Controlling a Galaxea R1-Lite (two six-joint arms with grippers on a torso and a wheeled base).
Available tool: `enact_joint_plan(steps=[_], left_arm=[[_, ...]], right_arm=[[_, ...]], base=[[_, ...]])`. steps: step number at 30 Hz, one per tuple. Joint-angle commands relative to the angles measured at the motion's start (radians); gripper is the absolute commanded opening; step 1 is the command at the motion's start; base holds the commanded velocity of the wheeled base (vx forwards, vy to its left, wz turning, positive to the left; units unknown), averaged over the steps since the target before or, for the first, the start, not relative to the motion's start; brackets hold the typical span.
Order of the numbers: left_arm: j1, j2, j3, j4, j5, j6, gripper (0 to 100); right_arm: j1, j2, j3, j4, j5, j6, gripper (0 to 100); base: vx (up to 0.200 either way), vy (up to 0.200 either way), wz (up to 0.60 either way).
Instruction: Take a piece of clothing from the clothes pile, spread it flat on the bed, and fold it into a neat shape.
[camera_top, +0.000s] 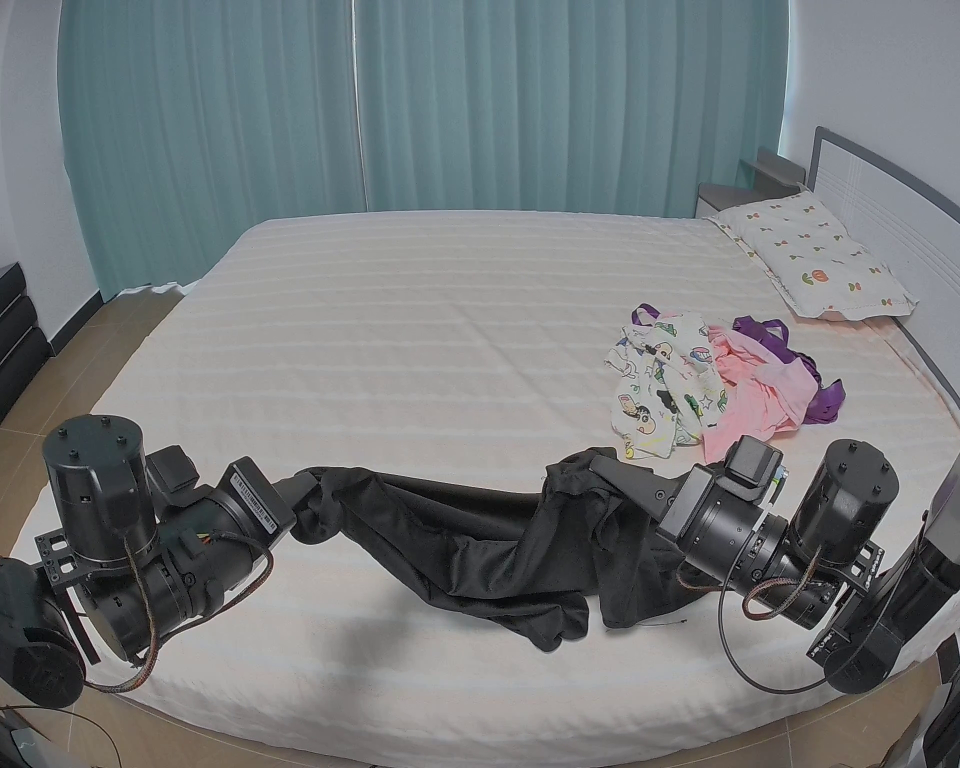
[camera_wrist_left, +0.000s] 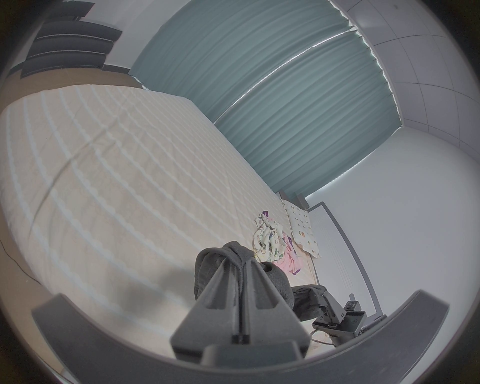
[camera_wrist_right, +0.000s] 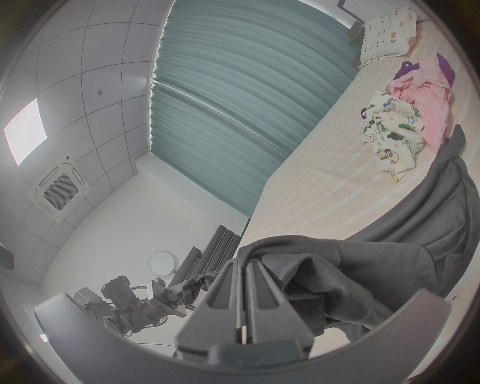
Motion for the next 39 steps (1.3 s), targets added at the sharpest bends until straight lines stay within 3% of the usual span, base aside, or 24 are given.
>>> enact_joint_plan(steps=[1, 8, 14, 24, 28, 33, 39], left_arm=[[0.000, 0.001, 0.000, 0.000, 0.000, 0.000, 0], [0.000, 0.007, 0.000, -0.001, 0.000, 0.000, 0], [-0.005, 0.013, 0.000, -0.004, -0.012, -0.005, 0], [-0.026, 0.002, 0.002, -0.001, -0.011, -0.007, 0], [-0.048, -0.059, 0.025, 0.005, -0.009, -0.007, 0], [-0.075, -0.151, 0.017, 0.060, -0.009, -0.005, 0], [-0.091, -0.277, -0.032, 0.120, -0.006, 0.000, 0]], right_arm=[[0.000, 0.002, 0.000, -0.011, 0.000, 0.000, 0], [-0.004, 0.002, -0.001, -0.011, 0.000, 0.000, 0], [-0.023, 0.004, 0.006, -0.011, -0.003, 0.000, 0], [-0.030, -0.101, 0.085, -0.011, -0.013, -0.014, 0], [-0.001, -0.213, 0.155, -0.011, -0.013, -0.048, 0], [0.132, -0.369, 0.237, -0.011, -0.015, -0.120, 0], [0.154, -0.608, 0.180, 0.051, -0.004, -0.138, 0]], base=[[0.000, 0.200, 0.00], [0.000, 0.200, 0.00], [0.000, 0.000, 0.00], [-0.200, 0.000, 0.00], [-0.200, 0.000, 0.00], [-0.200, 0.000, 0.00], [-0.200, 0.000, 0.00]])
